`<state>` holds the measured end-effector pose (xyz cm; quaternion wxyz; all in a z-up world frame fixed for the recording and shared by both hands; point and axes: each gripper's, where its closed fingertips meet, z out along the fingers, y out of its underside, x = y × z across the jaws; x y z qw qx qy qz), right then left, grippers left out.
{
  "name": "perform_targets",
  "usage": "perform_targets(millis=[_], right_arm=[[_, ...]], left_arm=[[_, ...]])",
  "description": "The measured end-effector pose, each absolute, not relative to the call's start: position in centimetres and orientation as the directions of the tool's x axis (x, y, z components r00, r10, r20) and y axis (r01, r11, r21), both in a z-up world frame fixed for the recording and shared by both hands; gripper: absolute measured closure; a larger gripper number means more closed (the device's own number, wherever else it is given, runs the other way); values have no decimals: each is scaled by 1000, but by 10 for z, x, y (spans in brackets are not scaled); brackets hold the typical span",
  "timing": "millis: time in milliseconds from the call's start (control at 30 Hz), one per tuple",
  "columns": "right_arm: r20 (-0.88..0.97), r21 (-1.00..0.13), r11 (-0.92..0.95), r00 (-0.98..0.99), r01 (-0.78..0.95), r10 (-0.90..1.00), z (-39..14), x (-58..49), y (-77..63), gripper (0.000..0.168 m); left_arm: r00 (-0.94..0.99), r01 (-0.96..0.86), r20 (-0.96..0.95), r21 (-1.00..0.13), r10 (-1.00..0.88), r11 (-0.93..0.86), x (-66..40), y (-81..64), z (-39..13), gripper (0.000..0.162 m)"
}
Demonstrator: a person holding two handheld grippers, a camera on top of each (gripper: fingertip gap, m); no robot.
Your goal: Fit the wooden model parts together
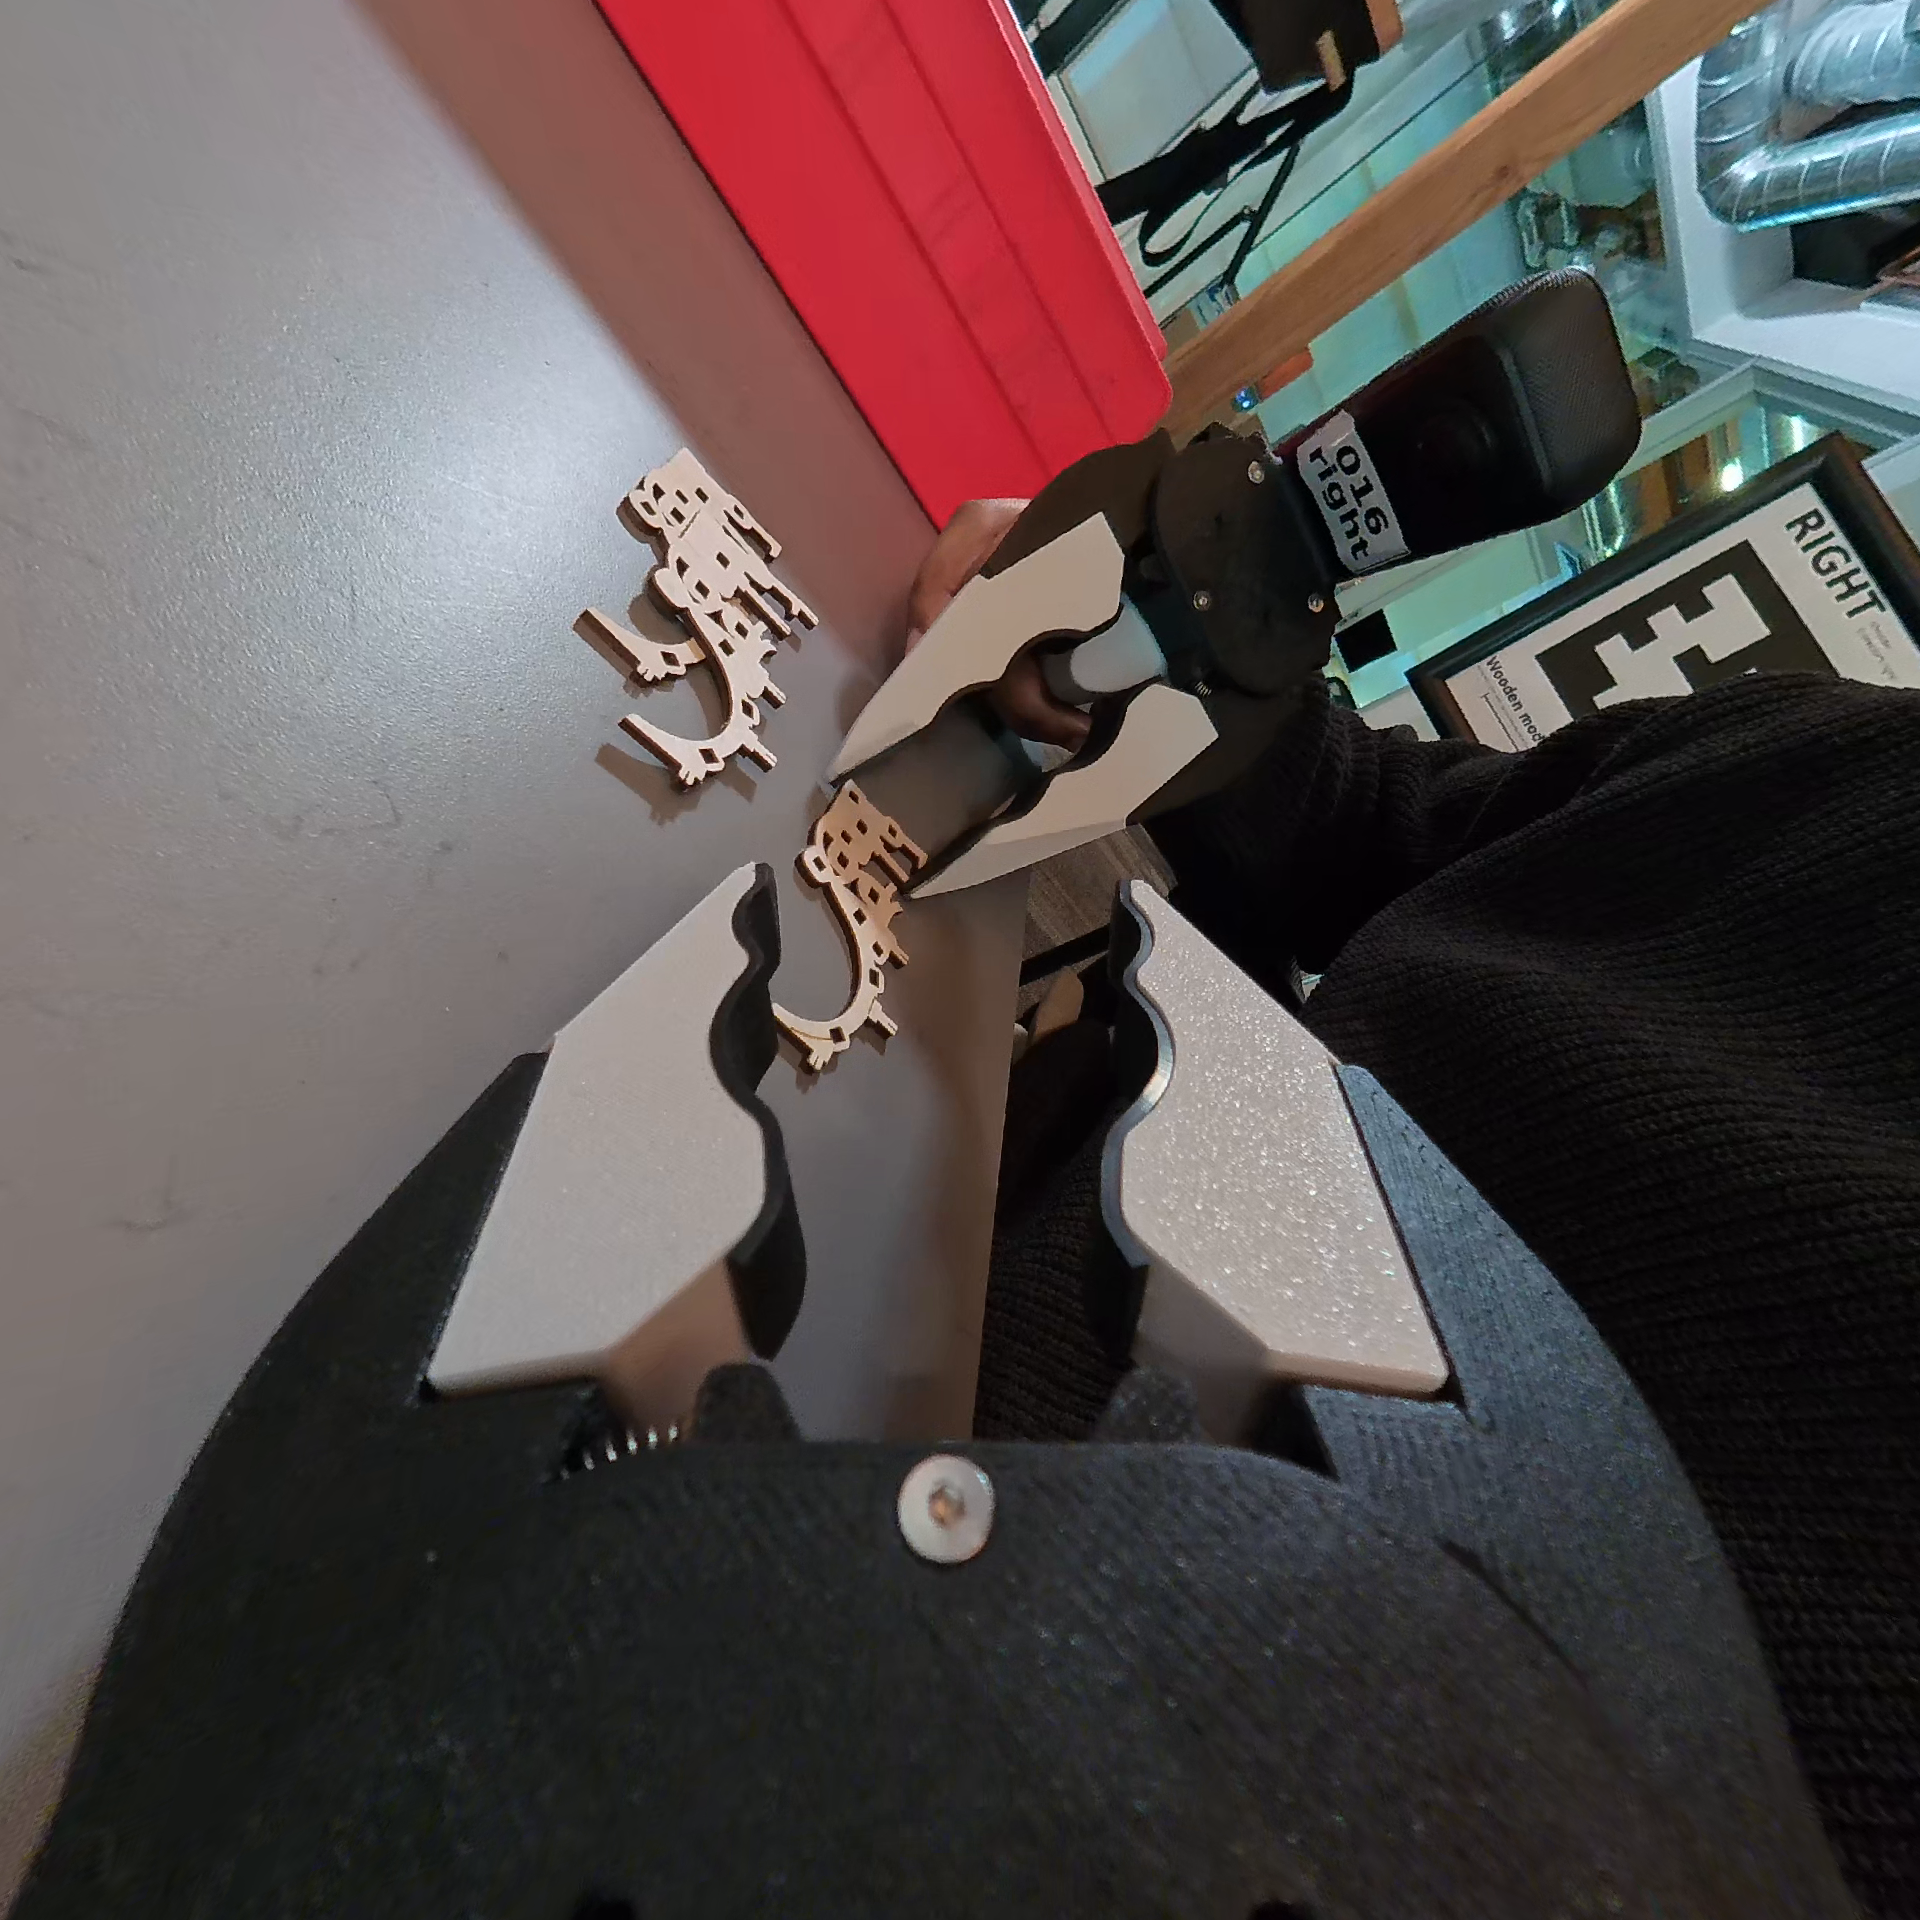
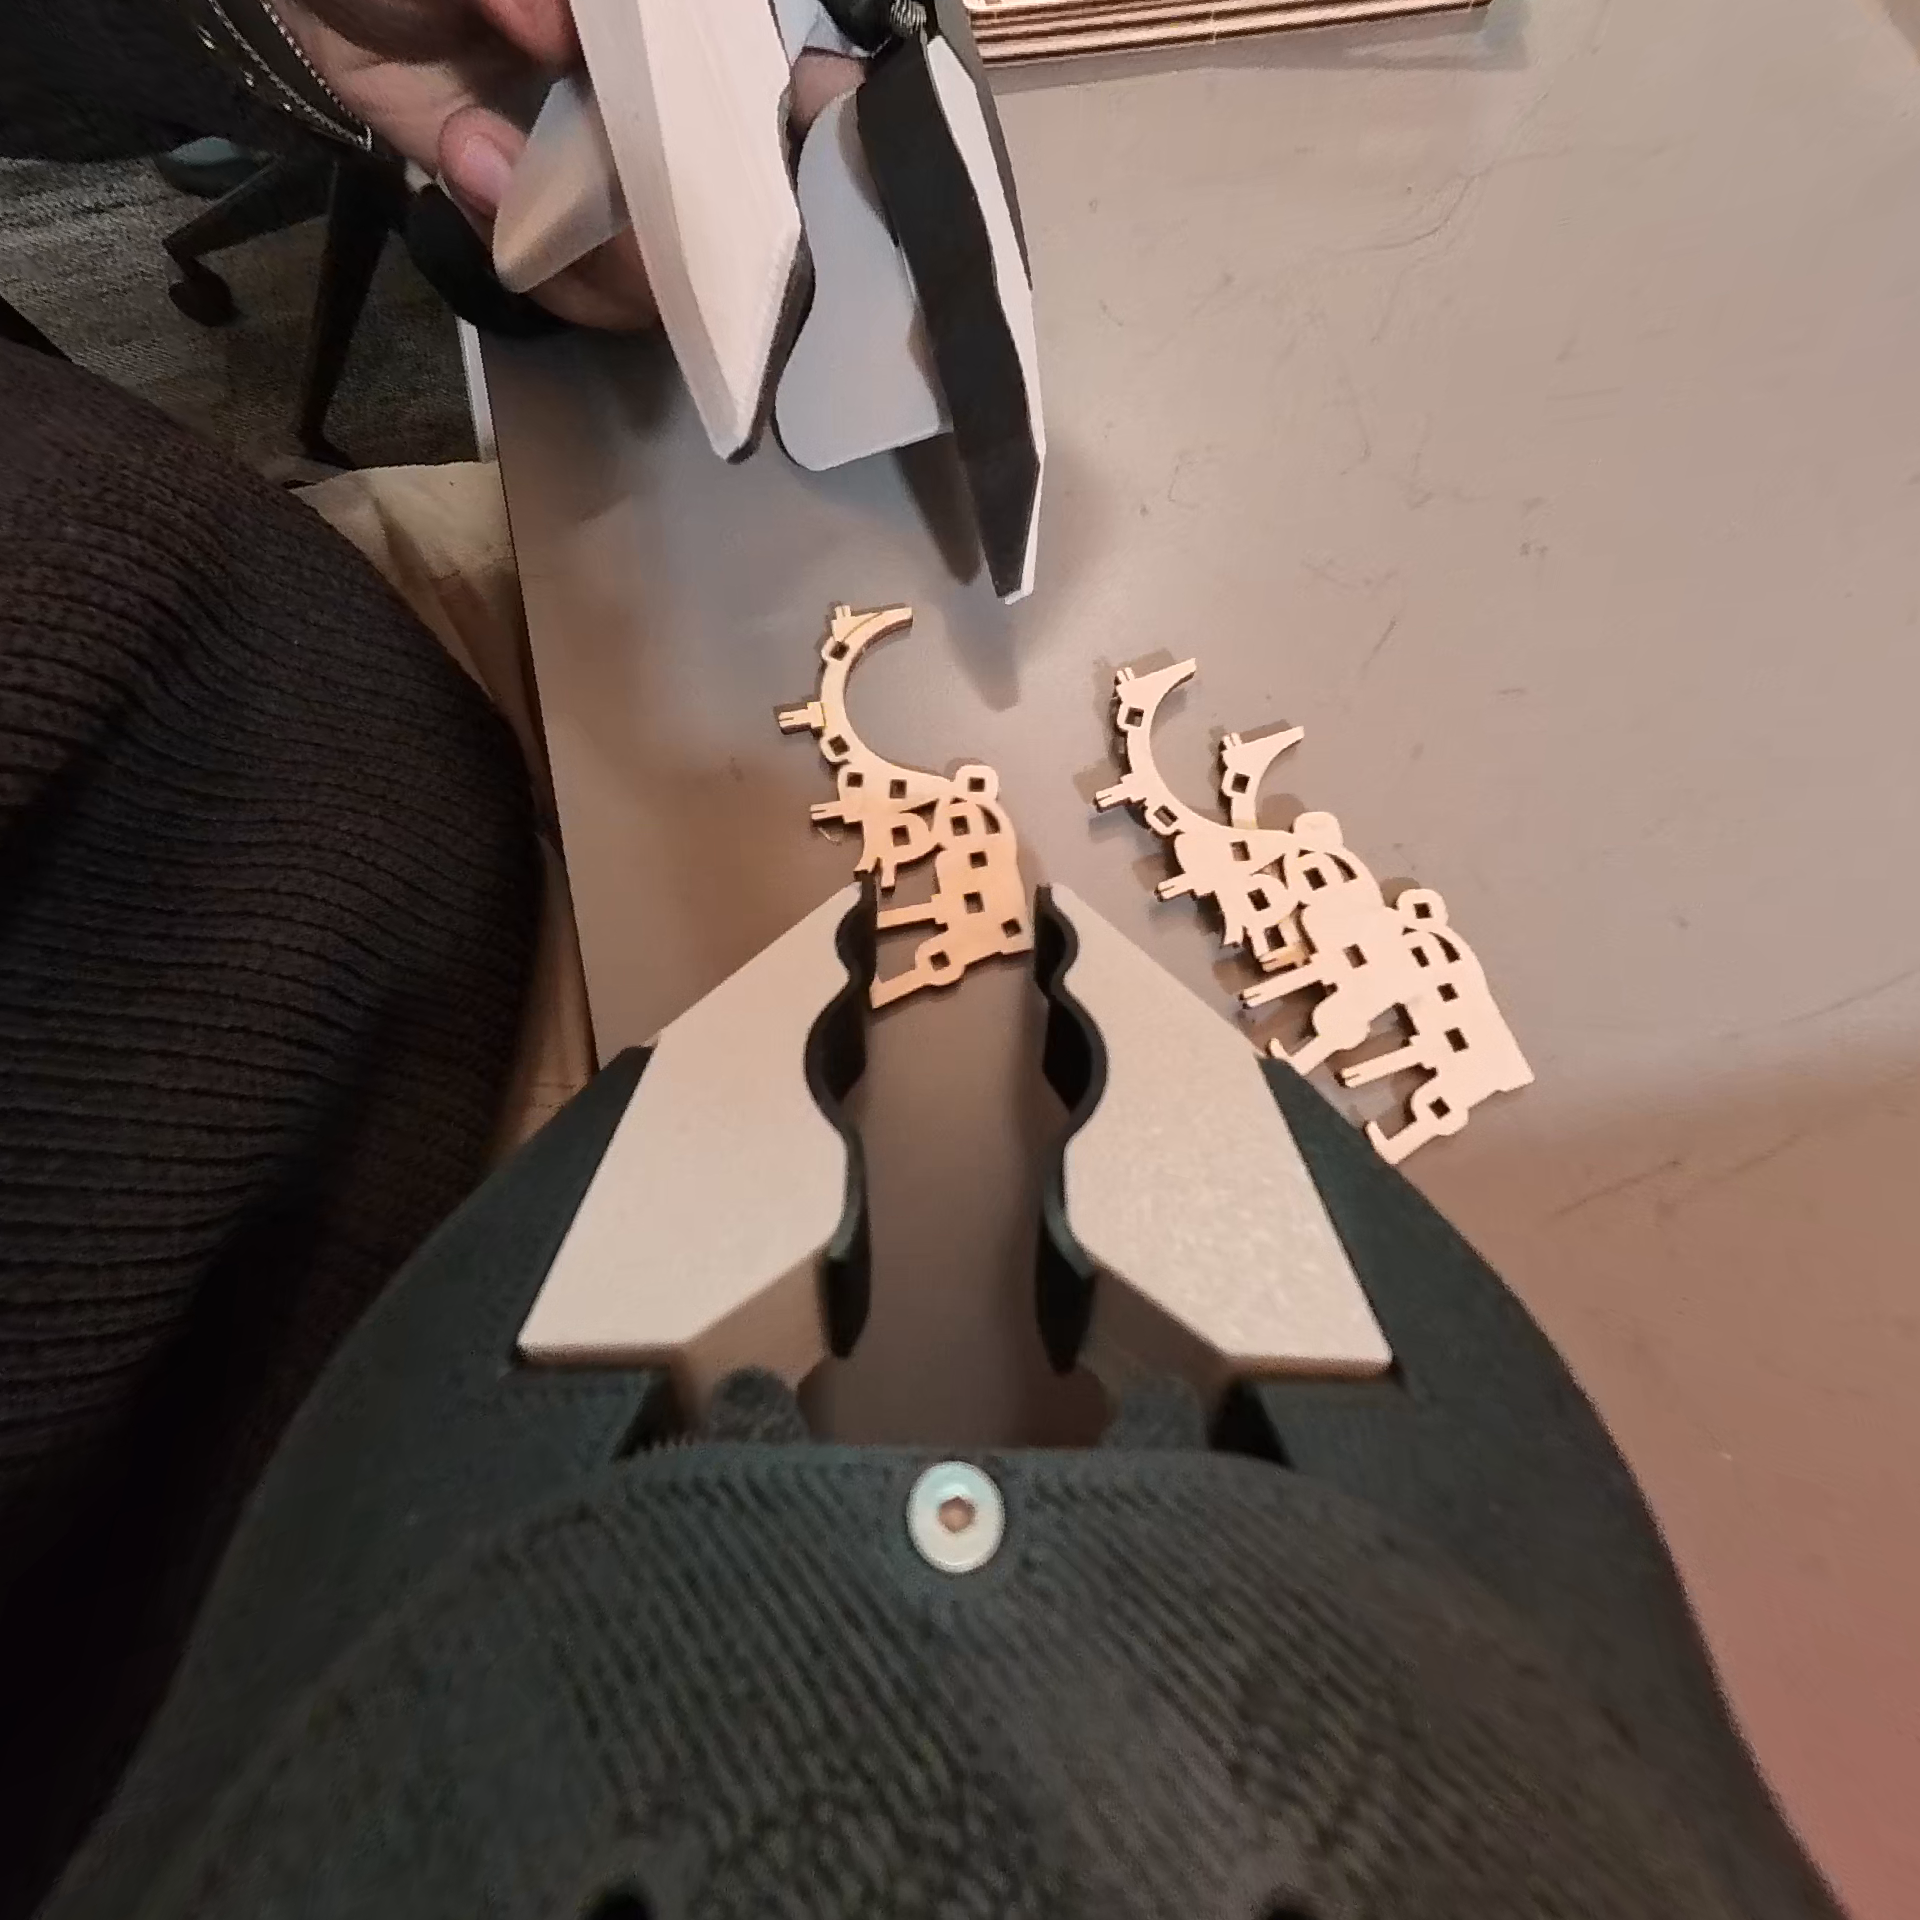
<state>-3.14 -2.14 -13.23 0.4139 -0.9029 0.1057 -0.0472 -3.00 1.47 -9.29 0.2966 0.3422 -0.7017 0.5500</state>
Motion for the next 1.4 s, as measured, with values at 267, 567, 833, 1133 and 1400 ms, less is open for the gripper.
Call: perform_targets(millis=[267, 567, 833, 1133, 1400], right_arm=[[-8, -757, -635, 973, -156, -229, -132, -32, -21, 140], [-9, -754, -638, 974, -155, -226, -133, -32, -21, 145], [-14, -763, -629, 976, -152, -219, -131, -33, -20, 140], [-29, -773, -619, 981, -142, -189, -128, -39, -16, 139], [-24, -754, -642, 982, -140, -185, -133, -41, -17, 135]], left_arm=[[-590, -806, 792, -569, -154, 160, -30, 15, -93, 98], [-590, -806, 792, -569, -154, 160, -30, 15, -93, 99], [-590, -806, 792, -568, -156, 163, -30, 15, -93, 99], [-593, -804, 791, -572, -150, 161, -31, 15, -92, 99], [-593, -804, 790, -570, -155, 168, -31, 14, -93, 99]])
